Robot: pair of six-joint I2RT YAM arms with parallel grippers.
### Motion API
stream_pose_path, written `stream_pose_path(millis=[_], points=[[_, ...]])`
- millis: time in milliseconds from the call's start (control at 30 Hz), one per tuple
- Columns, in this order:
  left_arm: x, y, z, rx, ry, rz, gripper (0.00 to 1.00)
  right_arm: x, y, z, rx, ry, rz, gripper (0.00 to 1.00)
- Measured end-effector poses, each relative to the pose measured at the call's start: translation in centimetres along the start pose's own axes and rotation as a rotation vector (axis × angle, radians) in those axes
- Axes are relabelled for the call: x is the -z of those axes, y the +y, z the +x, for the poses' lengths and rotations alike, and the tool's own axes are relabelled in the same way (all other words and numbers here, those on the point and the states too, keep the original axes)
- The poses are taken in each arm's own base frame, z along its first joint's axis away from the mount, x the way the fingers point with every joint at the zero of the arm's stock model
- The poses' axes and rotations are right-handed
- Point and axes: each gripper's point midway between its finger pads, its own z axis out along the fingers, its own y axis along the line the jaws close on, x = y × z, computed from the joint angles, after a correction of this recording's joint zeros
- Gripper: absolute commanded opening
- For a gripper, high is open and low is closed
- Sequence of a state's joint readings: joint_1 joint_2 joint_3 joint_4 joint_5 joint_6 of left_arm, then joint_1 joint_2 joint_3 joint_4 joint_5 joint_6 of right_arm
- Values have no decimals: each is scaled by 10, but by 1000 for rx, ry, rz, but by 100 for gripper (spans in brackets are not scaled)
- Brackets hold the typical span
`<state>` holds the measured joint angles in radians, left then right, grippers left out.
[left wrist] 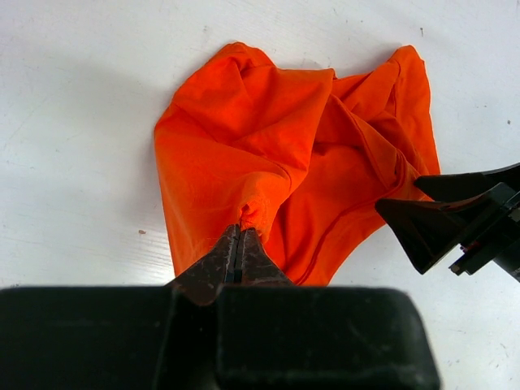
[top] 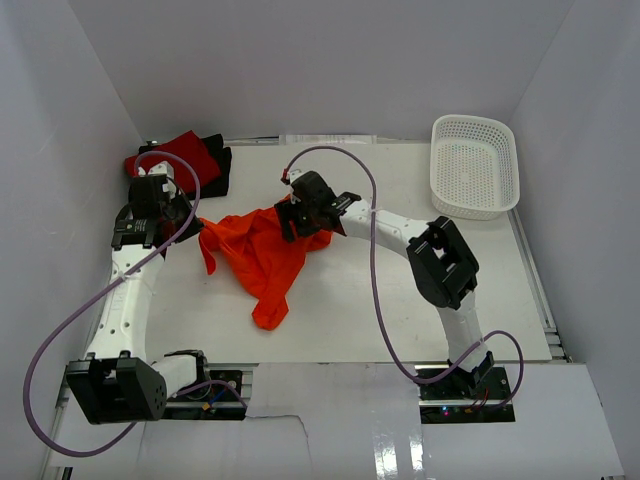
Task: Fold and stack the t-shirts
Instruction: Flatten out the tshirt
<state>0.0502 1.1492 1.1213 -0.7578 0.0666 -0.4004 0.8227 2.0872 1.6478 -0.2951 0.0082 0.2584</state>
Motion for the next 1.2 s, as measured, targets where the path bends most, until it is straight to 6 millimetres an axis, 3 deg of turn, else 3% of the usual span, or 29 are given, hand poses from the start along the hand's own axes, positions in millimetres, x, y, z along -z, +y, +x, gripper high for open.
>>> stream_pose_path(millis=[633,1000,1067,1100,1200], points=[[7,-5,-1,-1,-12,26,1,1,-43,-10,-22,-26,86,69],[6,-5,-1,0,-10,28,2,-10,-34,-2,-32,6,21,68],[6,-5,0,0,-9,28,2,-12,-32,1,-34,15,9,65],[6,-5,0,-1,-9,28,2,-13,-32,2,-34,19,5,58],[6,-5,0,-1,-9,28,2,-16,-30,5,-39,31,-6,54]])
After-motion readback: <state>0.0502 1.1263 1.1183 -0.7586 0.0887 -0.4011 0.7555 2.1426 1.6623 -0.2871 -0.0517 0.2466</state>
